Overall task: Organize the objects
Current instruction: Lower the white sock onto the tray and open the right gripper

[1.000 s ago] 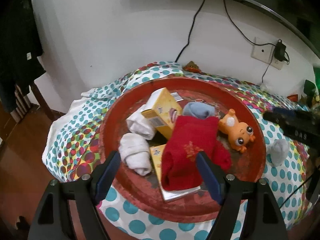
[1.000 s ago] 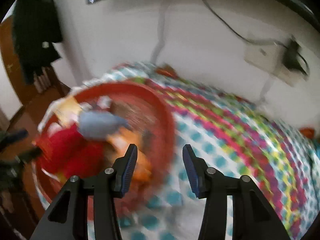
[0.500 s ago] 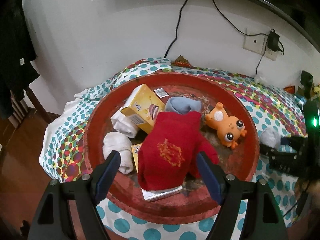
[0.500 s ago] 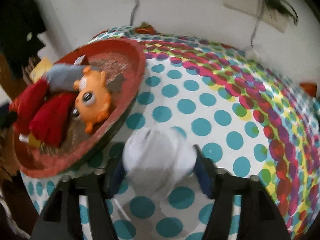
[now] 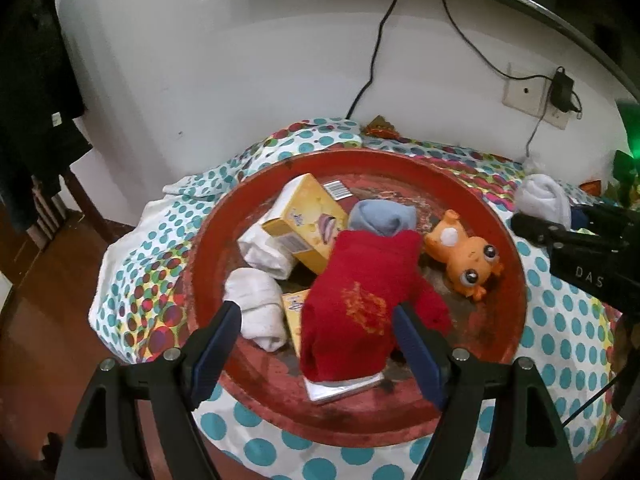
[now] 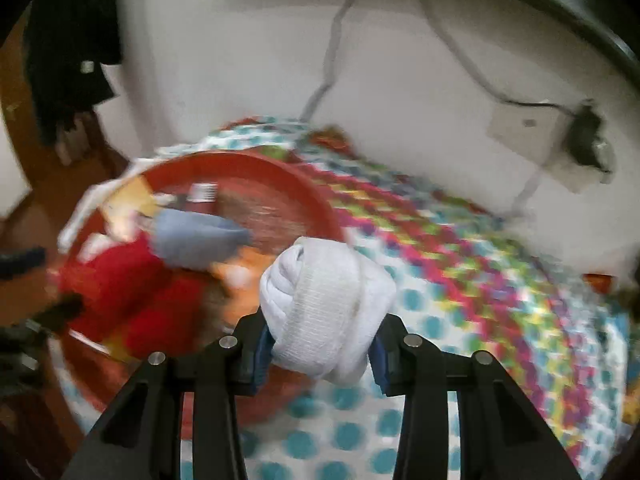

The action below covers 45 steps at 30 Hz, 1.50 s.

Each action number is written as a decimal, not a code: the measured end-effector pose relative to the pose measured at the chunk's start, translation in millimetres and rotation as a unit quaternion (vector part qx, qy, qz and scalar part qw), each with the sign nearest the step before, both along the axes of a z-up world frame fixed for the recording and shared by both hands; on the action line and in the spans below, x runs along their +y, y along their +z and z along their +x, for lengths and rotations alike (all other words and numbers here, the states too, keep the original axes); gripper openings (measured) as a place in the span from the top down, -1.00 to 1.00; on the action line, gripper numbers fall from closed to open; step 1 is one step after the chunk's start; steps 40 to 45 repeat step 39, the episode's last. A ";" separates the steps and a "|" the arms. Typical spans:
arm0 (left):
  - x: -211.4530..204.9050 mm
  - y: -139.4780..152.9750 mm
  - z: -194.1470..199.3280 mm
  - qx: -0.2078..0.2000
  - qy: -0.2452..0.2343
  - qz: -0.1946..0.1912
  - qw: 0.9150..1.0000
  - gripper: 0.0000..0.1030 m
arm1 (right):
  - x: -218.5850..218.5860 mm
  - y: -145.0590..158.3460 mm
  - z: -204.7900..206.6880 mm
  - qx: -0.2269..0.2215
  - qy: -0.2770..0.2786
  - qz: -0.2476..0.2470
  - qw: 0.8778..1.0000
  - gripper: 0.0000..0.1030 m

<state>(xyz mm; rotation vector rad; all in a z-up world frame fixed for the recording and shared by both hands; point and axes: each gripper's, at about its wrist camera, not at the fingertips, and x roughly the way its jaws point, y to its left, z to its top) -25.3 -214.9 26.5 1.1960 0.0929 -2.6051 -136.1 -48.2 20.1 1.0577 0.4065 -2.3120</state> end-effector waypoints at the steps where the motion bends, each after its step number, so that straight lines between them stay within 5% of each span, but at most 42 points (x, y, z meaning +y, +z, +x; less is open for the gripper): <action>1: -1.4 0.1 0.4 0.000 0.002 0.002 1.000 -0.56 | -9.3 -1.3 -0.2 -0.016 0.012 0.001 1.000 0.25; 7: -10.8 -1.1 0.7 -0.005 0.017 0.017 1.000 -0.56 | -46.9 -15.0 3.0 -0.051 0.033 0.008 0.998 0.09; 11: -13.5 -2.9 0.8 -0.010 0.022 0.023 0.999 -0.56 | -52.1 -13.1 6.6 -0.037 0.025 0.019 0.999 -0.57; 17: -14.1 -4.4 -0.2 -0.015 0.026 0.033 0.999 -0.56 | -40.6 -2.1 23.4 -0.018 0.007 0.039 0.999 -0.91; 25: -7.2 -1.2 -0.7 -0.015 0.030 0.024 0.999 -0.56 | -20.7 -16.7 60.5 -0.050 -0.004 0.085 0.995 -0.94; 32: -1.3 2.5 -1.6 -0.011 0.025 0.041 0.999 -0.56 | -21.3 -25.6 78.2 -0.092 0.008 0.073 0.993 -0.95; 45: 9.9 5.2 -0.8 -0.025 0.024 0.033 0.999 -0.56 | -22.5 -31.0 85.6 -0.097 0.013 0.081 0.992 -0.96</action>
